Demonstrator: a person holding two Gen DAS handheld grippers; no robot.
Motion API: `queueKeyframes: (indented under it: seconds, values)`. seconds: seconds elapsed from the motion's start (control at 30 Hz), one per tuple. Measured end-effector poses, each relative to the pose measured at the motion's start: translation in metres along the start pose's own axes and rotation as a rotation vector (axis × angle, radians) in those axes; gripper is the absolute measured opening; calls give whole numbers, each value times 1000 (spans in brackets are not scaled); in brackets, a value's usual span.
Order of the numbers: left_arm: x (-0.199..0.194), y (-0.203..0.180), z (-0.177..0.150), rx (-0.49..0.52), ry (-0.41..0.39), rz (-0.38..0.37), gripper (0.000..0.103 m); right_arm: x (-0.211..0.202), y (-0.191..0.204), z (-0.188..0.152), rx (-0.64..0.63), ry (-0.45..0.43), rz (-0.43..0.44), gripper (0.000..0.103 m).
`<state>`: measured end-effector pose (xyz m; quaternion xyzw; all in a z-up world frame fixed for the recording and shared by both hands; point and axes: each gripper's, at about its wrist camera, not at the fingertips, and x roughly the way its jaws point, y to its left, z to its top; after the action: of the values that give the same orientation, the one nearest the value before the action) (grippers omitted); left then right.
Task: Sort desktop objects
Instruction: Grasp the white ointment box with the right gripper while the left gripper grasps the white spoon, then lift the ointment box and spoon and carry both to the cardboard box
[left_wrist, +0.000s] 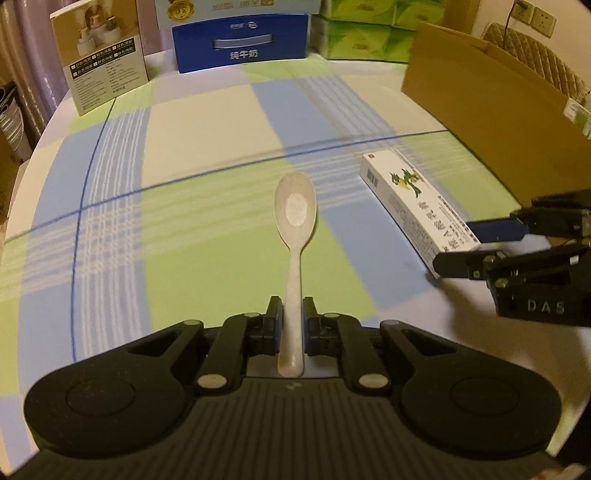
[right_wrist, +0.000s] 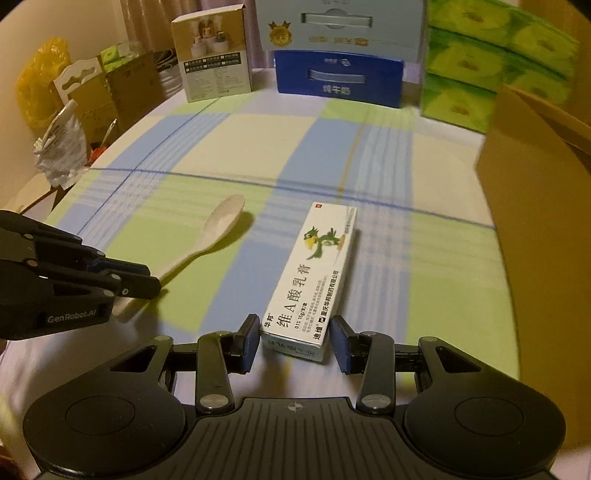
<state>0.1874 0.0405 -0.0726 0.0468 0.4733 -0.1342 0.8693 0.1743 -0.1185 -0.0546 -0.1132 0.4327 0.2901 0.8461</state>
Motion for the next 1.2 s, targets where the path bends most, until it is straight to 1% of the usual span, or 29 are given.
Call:
queueKeyframes:
  seconds: [0.1, 0.17, 0.2, 0.23, 0.27, 0.3, 0.33, 0.37, 0.43, 0.5, 0.63, 0.73, 0.93, 1.0, 1.2]
  values:
    - [-12, -20, -13, -24, -1, -12, 8, -18, -2, -18, 5, 8, -2, 39]
    - [-17, -32, -20, -30, -7, -18, 10, -27, -4, -27, 8, 9, -5, 39]
    - [-19, -37, -23, -30, -13, -10, 21, -33, -5, -33, 15, 3, -8, 39]
    - [-22, -41, -25, -35, -24, 3, 28, -37, -8, -37, 23, -6, -10, 40]
    - [-25, -43, -27, -46, -48, 10, 28, -39, -10, -40, 31, -13, -8, 42]
    - [-25, -44, -26, -55, -70, 11, 29, -42, -12, -44, 42, -28, -4, 47]
    - [-26, -43, -24, -63, -96, 16, 32, -43, -14, -46, 46, -44, -2, 56]
    - [-24, -41, -22, -62, -117, 26, 34, -44, -14, -48, 46, -59, -5, 62]
    - [-19, -37, -17, -52, -164, 38, 34, -43, -13, -49, 39, -82, -17, 63]
    - [-11, -35, -12, -43, -185, 33, 34, -41, -11, -48, 24, -109, -21, 63]
    - [1, -37, -2, 18, -237, 23, 35, -33, -8, -47, -5, -139, -33, 63]
    - [12, -37, 6, 29, -241, 9, 40, -28, -8, -48, -21, -145, -36, 63]
    - [30, -40, 12, 51, -211, 6, 40, -21, -11, -50, -2, -148, -49, 63]
    - [33, -41, 11, 56, -197, 18, 39, -19, -12, -48, 1, -152, -54, 63]
    - [33, -40, 8, 48, -182, 22, 36, -9, -11, -42, 24, -165, -62, 63]
